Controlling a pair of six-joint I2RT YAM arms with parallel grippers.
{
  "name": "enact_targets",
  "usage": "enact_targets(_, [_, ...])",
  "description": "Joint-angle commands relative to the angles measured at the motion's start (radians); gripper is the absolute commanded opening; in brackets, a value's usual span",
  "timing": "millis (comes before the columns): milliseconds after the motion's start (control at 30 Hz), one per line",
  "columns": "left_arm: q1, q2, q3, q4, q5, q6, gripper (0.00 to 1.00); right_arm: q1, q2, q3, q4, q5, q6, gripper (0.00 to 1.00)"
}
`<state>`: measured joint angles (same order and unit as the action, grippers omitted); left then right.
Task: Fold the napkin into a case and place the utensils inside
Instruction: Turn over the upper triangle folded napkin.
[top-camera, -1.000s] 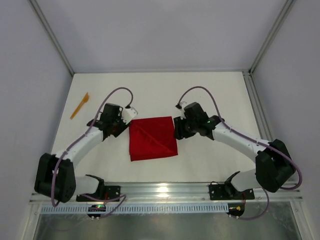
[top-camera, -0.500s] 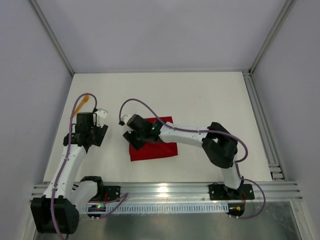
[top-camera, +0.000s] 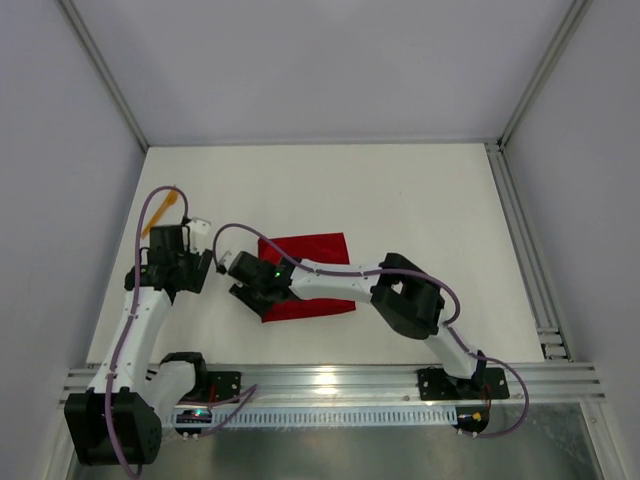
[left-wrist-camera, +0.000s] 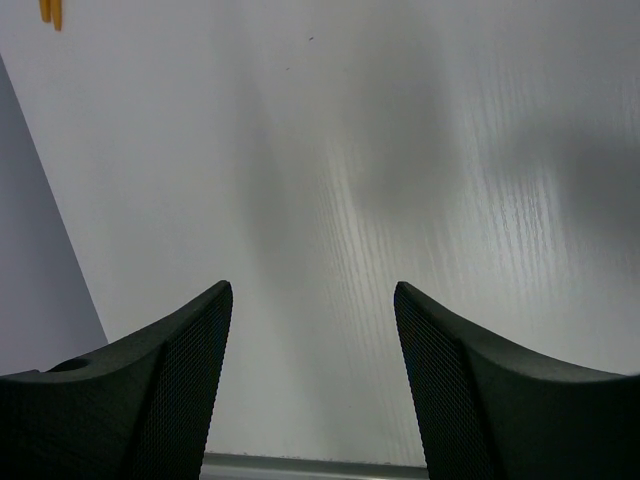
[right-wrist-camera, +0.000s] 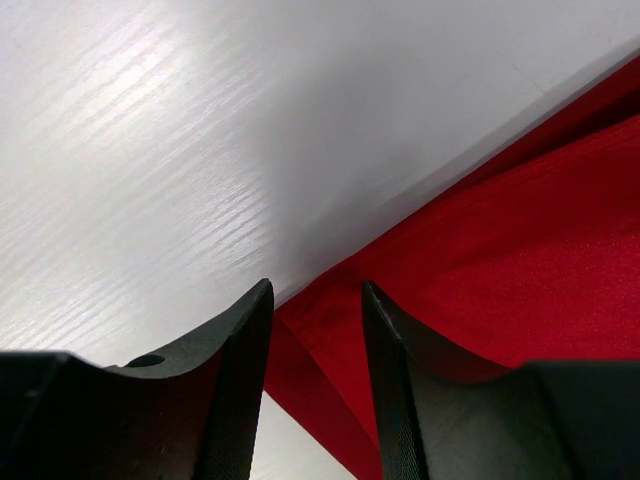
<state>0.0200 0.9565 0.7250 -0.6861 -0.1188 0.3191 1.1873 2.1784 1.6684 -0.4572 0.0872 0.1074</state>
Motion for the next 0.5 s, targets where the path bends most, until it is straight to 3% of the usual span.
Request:
enact_targets(0, [0.006,0.001,0.019,-0.012,0.039,-0.015,0.68,0.000,0.026,0.048,-0.032,0.059,0.014,0.45])
enact_targets(133, [0.006,0.005,0.021,-0.015,0.047,-0.017,0.68,0.012,0.032,0.048,-0.031,0.071,0.014,0.40])
enact_targets(300, [0.006,0.007,0.024,-0.021,0.059,-0.015,0.68,0.014,0.034,0.045,-0.021,0.066,0.017,0.27])
enact_targets(467, [0.006,0.008,0.024,-0.021,0.068,-0.014,0.68,0.012,0.009,0.031,-0.006,0.039,0.021,0.22])
